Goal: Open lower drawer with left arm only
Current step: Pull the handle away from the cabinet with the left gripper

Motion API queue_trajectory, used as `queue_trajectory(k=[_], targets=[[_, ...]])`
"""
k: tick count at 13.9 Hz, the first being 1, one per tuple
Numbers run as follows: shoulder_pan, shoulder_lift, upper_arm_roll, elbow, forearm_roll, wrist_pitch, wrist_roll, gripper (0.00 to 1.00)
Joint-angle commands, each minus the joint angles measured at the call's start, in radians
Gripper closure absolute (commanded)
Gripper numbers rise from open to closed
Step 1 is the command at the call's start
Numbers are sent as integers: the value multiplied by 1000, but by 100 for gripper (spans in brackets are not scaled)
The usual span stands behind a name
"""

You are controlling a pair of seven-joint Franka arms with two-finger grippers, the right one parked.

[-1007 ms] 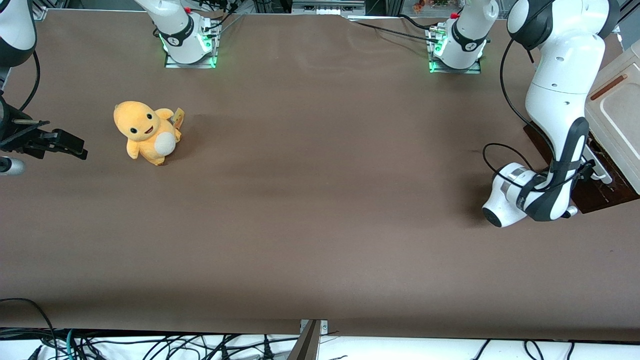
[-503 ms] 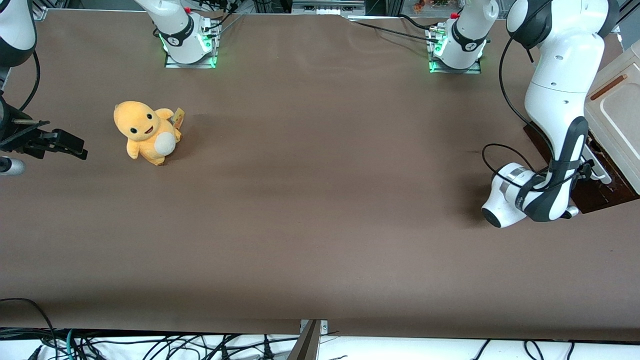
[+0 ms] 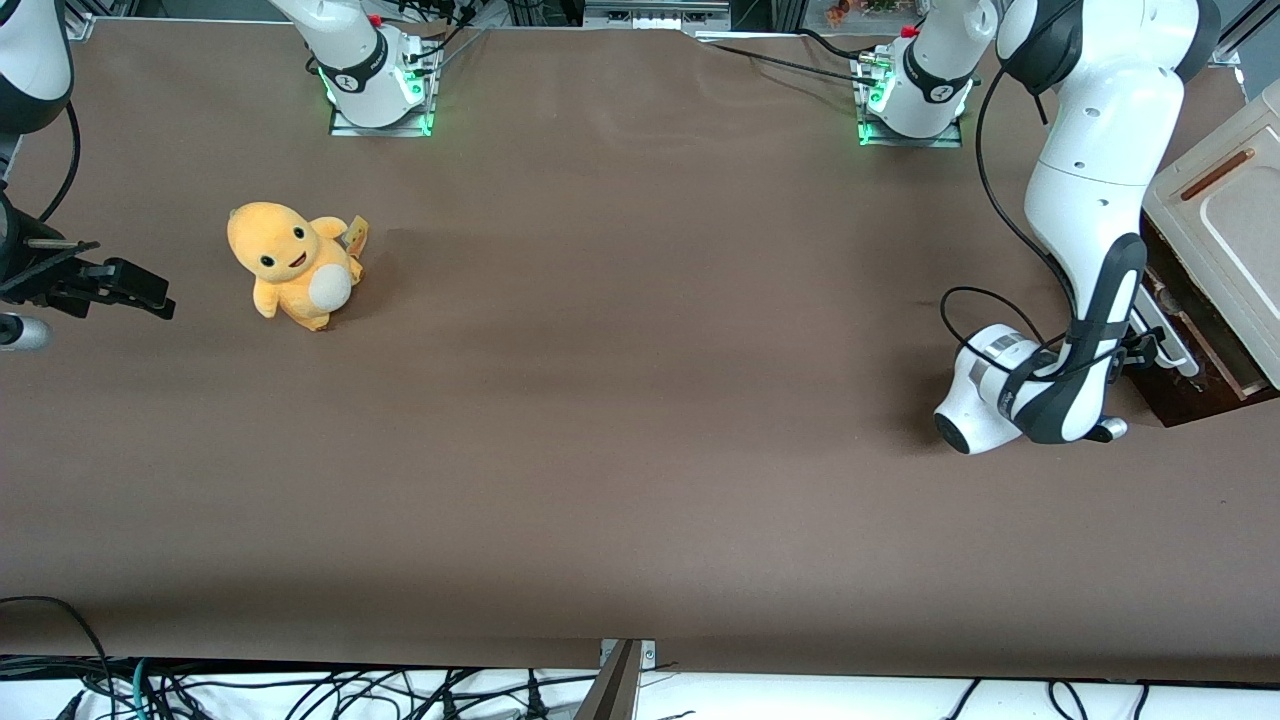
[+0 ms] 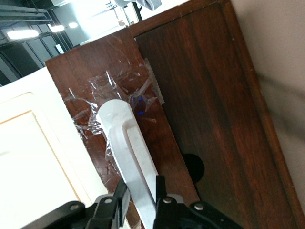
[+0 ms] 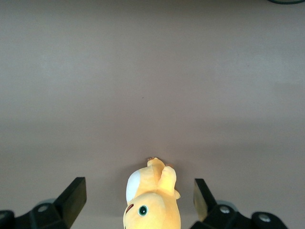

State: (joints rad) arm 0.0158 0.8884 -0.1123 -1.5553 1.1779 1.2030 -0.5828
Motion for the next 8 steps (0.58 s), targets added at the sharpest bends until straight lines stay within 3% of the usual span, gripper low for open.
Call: queue_trajectory(k=[1, 8], targets=[[-52, 1, -7, 35, -95, -37, 41, 78], [-94, 1, -7, 47, -150, -45, 41, 78]])
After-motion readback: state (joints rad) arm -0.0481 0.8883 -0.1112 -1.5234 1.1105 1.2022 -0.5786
